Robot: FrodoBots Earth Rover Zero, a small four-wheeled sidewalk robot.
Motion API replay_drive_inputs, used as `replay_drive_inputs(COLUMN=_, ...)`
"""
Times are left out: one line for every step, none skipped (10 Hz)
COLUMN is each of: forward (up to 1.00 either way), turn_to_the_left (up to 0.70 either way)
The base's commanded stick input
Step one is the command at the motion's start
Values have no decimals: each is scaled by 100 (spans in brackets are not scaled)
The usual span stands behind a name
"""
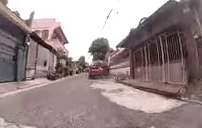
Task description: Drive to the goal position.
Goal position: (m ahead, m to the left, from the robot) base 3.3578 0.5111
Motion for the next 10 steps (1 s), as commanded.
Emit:
replay_drive_inputs(forward=100, turn_to_the_left=29)
replay_drive_inputs(forward=100, turn_to_the_left=19)
replay_drive_inputs(forward=100, turn_to_the_left=9)
replay_drive_inputs(forward=100, turn_to_the_left=0)
replay_drive_inputs(forward=100, turn_to_the_left=0)
replay_drive_inputs(forward=100, turn_to_the_left=0)
replay_drive_inputs(forward=100, turn_to_the_left=0)
replay_drive_inputs(forward=100, turn_to_the_left=0)
replay_drive_inputs(forward=100, turn_to_the_left=0)
replay_drive_inputs(forward=100, turn_to_the_left=0)
